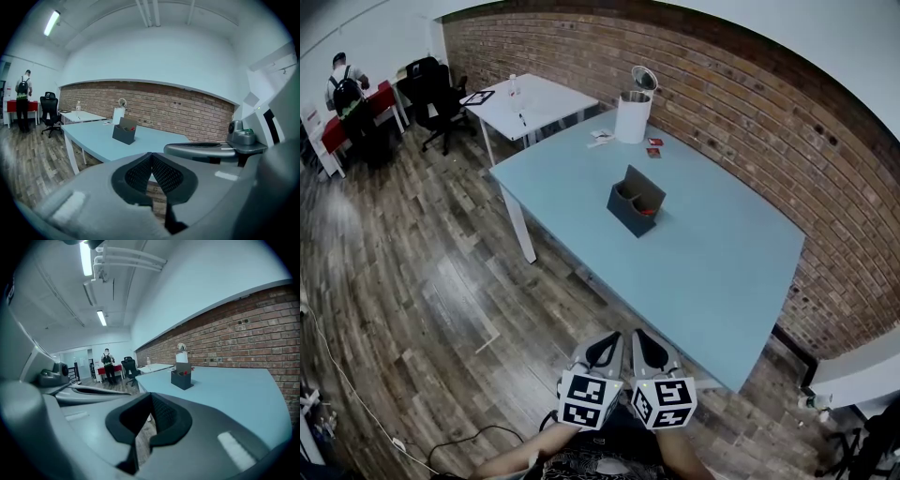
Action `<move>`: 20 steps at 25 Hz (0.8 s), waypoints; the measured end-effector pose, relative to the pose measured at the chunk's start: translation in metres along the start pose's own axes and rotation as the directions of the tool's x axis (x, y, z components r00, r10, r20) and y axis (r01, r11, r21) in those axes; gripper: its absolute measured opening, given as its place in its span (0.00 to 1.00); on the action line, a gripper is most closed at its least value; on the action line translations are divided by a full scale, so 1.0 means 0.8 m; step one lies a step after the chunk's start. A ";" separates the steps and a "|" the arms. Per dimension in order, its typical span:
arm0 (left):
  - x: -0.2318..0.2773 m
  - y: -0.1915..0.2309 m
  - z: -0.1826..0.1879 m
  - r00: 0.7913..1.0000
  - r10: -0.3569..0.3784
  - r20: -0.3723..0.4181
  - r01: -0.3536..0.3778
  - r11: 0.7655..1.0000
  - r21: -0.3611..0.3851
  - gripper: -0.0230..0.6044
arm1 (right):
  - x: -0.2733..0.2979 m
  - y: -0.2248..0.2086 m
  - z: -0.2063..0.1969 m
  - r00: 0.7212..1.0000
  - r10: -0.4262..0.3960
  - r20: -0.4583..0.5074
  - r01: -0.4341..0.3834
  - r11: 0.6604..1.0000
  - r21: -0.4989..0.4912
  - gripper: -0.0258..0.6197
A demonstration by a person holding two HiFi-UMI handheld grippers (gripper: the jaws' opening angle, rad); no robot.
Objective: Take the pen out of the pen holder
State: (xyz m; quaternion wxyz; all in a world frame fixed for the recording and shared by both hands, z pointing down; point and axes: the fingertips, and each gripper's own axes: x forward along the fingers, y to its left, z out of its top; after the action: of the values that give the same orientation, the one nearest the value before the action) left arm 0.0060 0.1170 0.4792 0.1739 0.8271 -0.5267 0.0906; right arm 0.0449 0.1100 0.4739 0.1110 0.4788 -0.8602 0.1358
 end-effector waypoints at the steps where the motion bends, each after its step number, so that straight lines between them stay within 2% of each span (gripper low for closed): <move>1: 0.002 0.002 0.001 1.000 0.000 0.000 0.000 1.000 0.000 0.02 | 0.004 -0.001 0.000 1.000 -0.001 0.001 0.001 1.000 0.003 0.04; 20: 0.088 0.062 0.027 1.000 0.017 -0.023 -0.017 1.000 0.018 0.02 | 0.105 -0.043 0.028 1.000 0.006 0.015 -0.006 1.000 -0.010 0.04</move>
State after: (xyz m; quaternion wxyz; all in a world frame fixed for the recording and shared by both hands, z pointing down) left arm -0.0095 0.0303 0.4924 0.1717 0.8231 -0.5307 0.1062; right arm 0.0292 0.0182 0.4843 0.1065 0.4767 -0.8631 0.1283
